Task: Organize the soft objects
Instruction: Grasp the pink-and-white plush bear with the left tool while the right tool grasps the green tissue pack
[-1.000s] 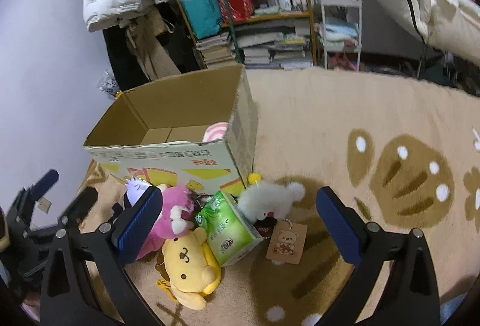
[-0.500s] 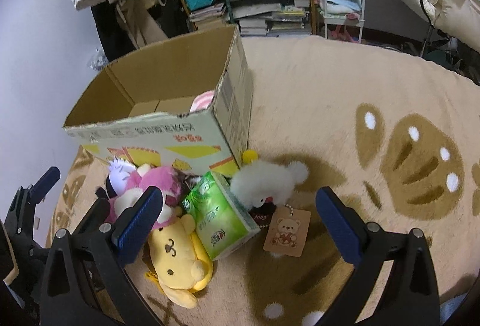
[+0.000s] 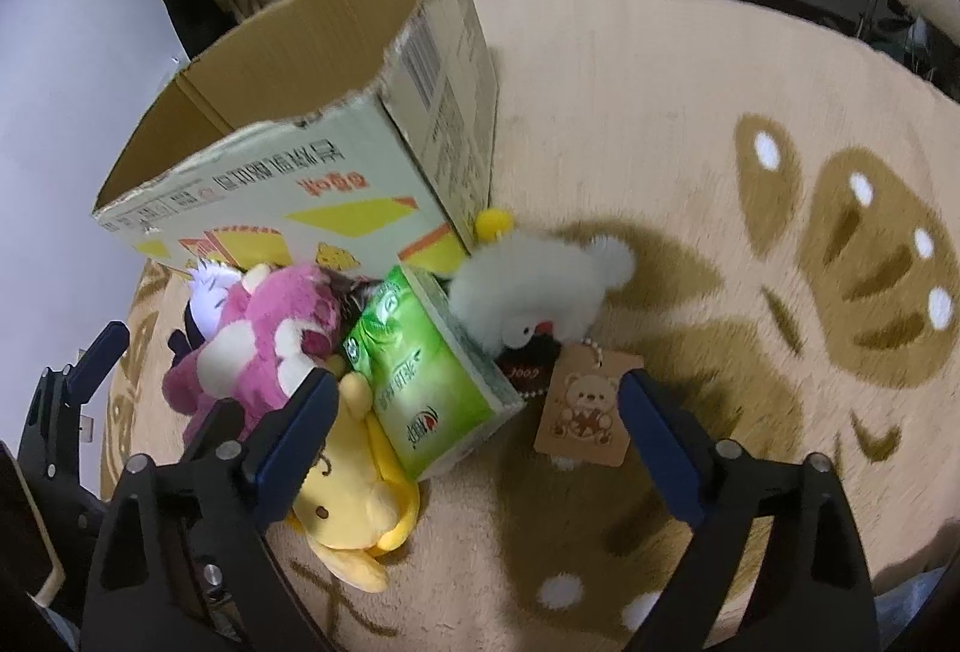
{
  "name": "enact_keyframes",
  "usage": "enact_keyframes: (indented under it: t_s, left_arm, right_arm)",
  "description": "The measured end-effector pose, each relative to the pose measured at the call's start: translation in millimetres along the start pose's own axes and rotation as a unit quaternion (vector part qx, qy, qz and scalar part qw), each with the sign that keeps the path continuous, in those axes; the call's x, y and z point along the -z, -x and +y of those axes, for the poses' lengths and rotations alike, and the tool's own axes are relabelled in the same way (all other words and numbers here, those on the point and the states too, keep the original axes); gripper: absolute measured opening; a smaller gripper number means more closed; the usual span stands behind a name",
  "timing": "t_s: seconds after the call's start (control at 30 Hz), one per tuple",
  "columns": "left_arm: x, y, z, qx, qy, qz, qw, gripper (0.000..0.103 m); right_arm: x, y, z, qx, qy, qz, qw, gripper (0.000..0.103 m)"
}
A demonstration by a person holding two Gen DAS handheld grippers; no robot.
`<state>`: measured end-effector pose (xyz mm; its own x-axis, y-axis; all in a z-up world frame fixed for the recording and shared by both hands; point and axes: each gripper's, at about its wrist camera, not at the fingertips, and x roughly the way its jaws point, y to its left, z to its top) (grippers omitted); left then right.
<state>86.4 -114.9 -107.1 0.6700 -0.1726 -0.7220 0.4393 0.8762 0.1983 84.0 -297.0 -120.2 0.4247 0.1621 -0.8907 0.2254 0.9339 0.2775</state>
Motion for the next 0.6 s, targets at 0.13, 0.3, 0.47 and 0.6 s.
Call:
enact_keyframes:
  t_s: [0.13,0.3,0.47,0.6]
  left_arm:
    - [2,-6,-3,0.001,-0.006,0.011,0.9999,0.100]
    - [4,-12,-4,0.003,-0.005,0.022,0.9997,0.100]
    - [4,-15,-5,0.004,-0.004,0.025,0.9997,0.100]
    - [4,-17,-6,0.005,-0.009,0.025,0.9996,0.099]
  right_arm:
    - [2,-4,1,-0.002,0.002,0.011,1.000,0.096]
    - [2,-9,3,-0.004,0.005,0.022,1.000,0.096]
    - [3,-14,4,-0.005,0.005,0.027,1.000,0.096]
    - [3,-15,5,-0.004,0.011,0.030,0.999,0.096]
